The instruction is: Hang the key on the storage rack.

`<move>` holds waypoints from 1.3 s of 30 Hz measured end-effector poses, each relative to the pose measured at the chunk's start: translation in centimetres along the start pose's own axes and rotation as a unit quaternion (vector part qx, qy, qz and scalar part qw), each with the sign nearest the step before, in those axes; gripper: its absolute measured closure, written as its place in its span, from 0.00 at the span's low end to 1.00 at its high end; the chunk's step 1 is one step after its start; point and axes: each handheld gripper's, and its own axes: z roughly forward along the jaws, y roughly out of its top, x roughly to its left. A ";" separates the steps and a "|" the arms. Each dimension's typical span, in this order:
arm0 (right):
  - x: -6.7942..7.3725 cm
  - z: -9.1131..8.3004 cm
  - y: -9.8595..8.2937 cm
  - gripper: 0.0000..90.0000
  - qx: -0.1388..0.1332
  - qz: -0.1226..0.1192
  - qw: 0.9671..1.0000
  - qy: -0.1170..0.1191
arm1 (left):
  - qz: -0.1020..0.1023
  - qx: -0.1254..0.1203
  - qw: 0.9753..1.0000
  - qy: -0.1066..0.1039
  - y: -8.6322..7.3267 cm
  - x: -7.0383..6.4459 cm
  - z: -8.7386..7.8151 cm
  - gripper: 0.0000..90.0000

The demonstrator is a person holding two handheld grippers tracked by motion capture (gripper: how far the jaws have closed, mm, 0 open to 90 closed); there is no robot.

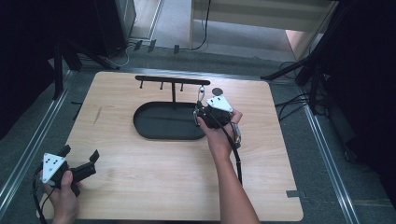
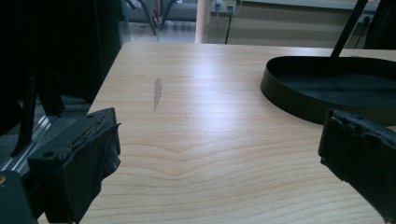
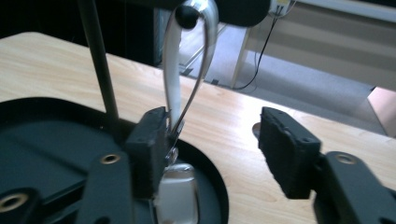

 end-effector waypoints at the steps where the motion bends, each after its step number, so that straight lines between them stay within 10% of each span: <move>1: -0.1 -0.1 0.1 0.45 0.000 0.006 1.000 0.003 | -0.001 -0.001 1.000 0.000 0.0 0.0 0.0 0.00; 16: -2.1 -3.1 -0.6 0.00 -0.003 0.042 0.999 -0.003 | 0.001 0.000 1.000 0.000 0.0 0.0 0.0 0.00; 39: -5.7 -7.4 -3.8 0.00 -0.023 0.057 0.998 -0.019 | 0.002 -0.002 1.000 0.000 0.0 -0.1 0.0 0.00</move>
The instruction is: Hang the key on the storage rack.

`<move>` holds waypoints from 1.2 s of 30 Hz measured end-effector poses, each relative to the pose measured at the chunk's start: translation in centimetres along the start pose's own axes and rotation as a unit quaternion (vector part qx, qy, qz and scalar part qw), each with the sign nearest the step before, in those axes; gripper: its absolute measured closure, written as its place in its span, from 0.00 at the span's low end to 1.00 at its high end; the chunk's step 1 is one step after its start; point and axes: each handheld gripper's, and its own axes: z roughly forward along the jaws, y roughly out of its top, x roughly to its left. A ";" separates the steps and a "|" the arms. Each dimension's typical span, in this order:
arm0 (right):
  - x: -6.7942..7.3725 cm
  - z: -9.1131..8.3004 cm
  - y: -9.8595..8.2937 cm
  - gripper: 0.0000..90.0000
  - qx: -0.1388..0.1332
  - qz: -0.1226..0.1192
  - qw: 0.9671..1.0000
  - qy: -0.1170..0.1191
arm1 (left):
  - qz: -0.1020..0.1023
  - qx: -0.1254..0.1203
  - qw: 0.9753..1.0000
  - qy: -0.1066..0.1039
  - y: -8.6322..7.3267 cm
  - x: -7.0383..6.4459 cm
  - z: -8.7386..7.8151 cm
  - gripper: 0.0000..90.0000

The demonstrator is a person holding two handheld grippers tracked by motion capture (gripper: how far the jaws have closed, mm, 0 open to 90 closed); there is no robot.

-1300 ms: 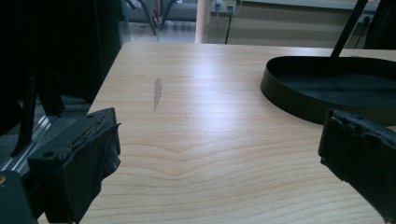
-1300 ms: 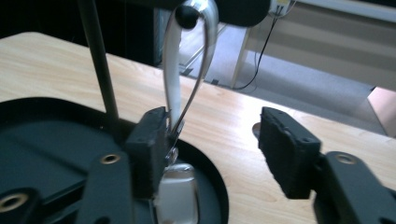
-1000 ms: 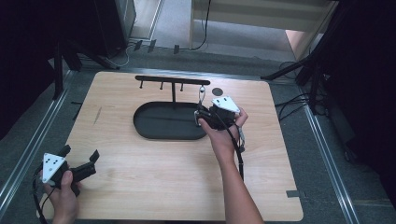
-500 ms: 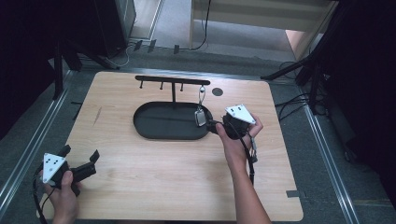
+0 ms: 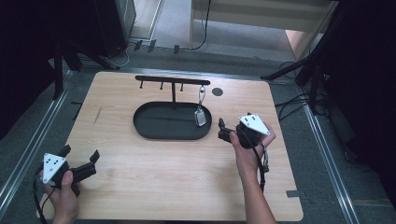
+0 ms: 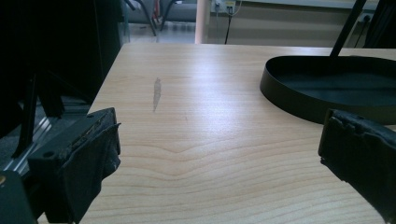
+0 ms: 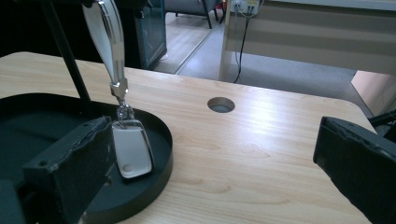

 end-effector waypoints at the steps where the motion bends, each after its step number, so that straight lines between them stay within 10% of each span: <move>1: -0.2 -0.1 -0.1 0.00 -0.001 0.000 1.000 -0.001 | 0.000 0.000 1.000 0.000 0.0 0.0 0.0 0.00; 36: -8.2 -6.6 -7.6 0.00 0.003 0.014 0.996 -0.083 | 0.004 -0.001 1.000 0.001 0.0 -0.1 -0.1 0.00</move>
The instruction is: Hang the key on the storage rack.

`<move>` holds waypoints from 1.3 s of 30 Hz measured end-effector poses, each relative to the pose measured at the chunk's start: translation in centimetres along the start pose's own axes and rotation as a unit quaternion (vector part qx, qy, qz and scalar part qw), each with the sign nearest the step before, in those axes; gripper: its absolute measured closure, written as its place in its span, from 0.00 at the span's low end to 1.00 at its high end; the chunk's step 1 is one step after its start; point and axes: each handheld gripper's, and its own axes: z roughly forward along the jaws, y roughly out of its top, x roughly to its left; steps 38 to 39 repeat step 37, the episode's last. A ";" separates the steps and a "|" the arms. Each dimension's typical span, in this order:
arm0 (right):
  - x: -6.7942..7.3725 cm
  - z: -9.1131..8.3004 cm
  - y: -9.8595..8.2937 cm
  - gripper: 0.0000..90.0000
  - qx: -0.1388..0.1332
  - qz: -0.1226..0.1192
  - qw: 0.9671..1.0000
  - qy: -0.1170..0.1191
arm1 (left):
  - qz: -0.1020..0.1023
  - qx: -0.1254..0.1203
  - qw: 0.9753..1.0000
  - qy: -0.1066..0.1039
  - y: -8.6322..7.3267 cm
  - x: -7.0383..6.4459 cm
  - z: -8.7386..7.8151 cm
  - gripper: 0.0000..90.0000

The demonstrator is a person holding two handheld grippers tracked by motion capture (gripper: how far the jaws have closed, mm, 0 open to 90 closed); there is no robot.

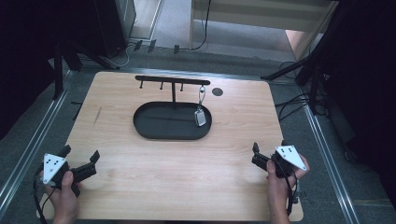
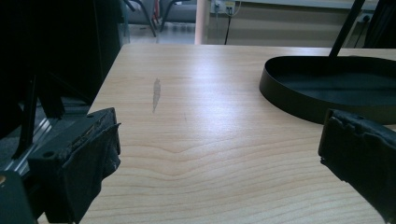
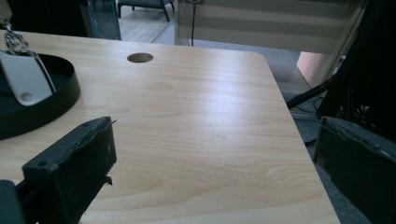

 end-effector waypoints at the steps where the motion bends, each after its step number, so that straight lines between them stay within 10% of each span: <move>1: -0.3 -0.1 -0.2 0.00 0.001 -0.001 1.000 -0.002 | 0.000 -0.001 1.000 0.000 0.0 0.0 0.0 0.00; 39: -8.0 -6.2 -5.8 0.00 0.021 0.055 0.997 -0.052 | 0.004 0.001 1.000 -0.002 0.0 -0.1 0.1 0.00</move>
